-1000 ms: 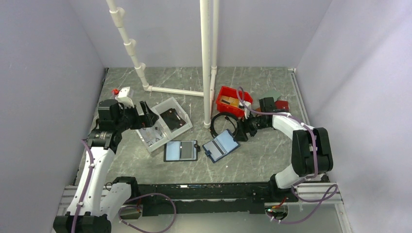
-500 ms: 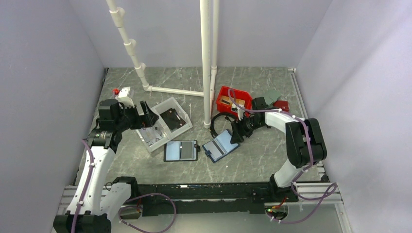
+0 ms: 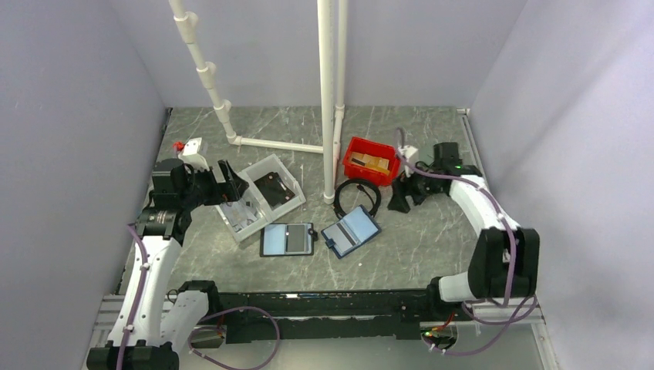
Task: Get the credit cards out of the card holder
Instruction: Reset both arms
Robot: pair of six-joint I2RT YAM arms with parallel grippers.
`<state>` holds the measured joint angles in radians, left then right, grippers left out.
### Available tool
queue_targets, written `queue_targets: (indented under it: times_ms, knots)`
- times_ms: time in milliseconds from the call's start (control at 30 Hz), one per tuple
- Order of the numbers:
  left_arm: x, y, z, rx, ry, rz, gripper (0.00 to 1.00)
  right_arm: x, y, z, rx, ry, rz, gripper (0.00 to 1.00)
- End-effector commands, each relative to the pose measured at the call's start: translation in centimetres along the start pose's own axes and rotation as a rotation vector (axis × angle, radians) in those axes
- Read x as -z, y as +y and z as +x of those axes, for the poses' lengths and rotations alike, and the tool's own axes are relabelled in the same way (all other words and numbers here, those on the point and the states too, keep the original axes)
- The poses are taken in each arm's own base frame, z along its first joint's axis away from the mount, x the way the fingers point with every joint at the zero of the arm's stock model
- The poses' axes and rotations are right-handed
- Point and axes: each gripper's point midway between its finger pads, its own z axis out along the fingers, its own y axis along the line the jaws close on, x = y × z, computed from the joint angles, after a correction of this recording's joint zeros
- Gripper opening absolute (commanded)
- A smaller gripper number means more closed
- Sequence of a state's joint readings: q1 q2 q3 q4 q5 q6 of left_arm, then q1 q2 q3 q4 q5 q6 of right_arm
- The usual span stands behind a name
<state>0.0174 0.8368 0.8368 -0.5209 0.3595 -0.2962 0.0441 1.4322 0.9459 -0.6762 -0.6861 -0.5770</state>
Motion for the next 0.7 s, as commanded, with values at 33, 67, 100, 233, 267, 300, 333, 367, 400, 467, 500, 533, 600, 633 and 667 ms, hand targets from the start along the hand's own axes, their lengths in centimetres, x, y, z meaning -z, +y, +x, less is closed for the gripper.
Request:
queue_targets:
  times_ms: [33, 67, 100, 233, 267, 300, 333, 367, 400, 467, 500, 533, 600, 633, 667]
  knots:
    - [0.8, 0.1, -1.2, -0.047, -0.056, -0.018, 0.99, 7.2, -2.9, -4.8, 0.031, -0.216, 0.193, 0.86]
    - [0.8, 0.2, -1.2, -0.048, -0.06, -0.02, 0.99, 8.5, -3.1, -5.5, 0.033, -0.255, 0.225, 0.9]
    - [0.8, 0.1, -1.2, -0.049, -0.06, -0.02, 0.99, 9.8, -3.5, -6.2, 0.029, -0.296, 0.256, 0.94]
    - [1.0, 0.3, -1.3, -0.052, -0.066, -0.03, 1.0, 15.0, -4.3, -9.3, -0.047, -0.478, 0.353, 1.0]
    - [1.0, 0.3, -1.4, -0.052, -0.068, -0.033, 1.0, 16.2, -4.8, -10.2, -0.09, -0.515, 0.395, 1.0]
    - [1.1, 0.3, -1.4, -0.054, -0.071, -0.035, 0.99, 17.3, -5.2, -10.9, -0.138, -0.549, 0.444, 1.0]
    - [1.1, 0.3, -1.4, -0.055, -0.073, -0.036, 0.99, 18.4, -5.7, -11.6, -0.205, -0.588, 0.488, 1.0]
    - [1.2, 0.3, -1.5, -0.057, -0.077, -0.038, 0.99, 19.4, -5.8, -12.3, -0.247, -0.626, 0.52, 1.0]
    - [1.2, 0.3, -1.5, -0.056, -0.078, -0.038, 0.99, 19.8, -5.4, -12.8, -0.251, -0.648, 0.519, 0.99]
    - [1.3, 0.3, -1.5, -0.059, -0.081, -0.036, 0.99, 20.2, -3.3, -13.7, -0.164, -0.663, 0.452, 0.99]
    - [1.2, 0.3, -1.5, -0.058, -0.08, -0.036, 0.99, 20.2, -2.3, -13.9, -0.115, -0.664, 0.42, 1.0]
    - [1.2, 0.3, -1.5, -0.059, -0.079, -0.034, 0.99, 20.0, -1.2, -14.1, -0.068, -0.664, 0.379, 1.0]
    - [1.2, 0.2, -1.5, -0.058, -0.078, -0.031, 1.0, 19.8, -0.4, -14.0, -0.05, -0.671, 0.346, 1.0]
    - [1.3, 0.2, -1.5, -0.058, -0.08, -0.031, 1.0, 19.8, -0.3, -14.0, -0.062, -0.678, 0.339, 1.0]
    - [1.3, 0.2, -1.5, -0.059, -0.08, -0.029, 0.99, 19.7, -0.4, -13.9, -0.079, -0.684, 0.339, 1.0]
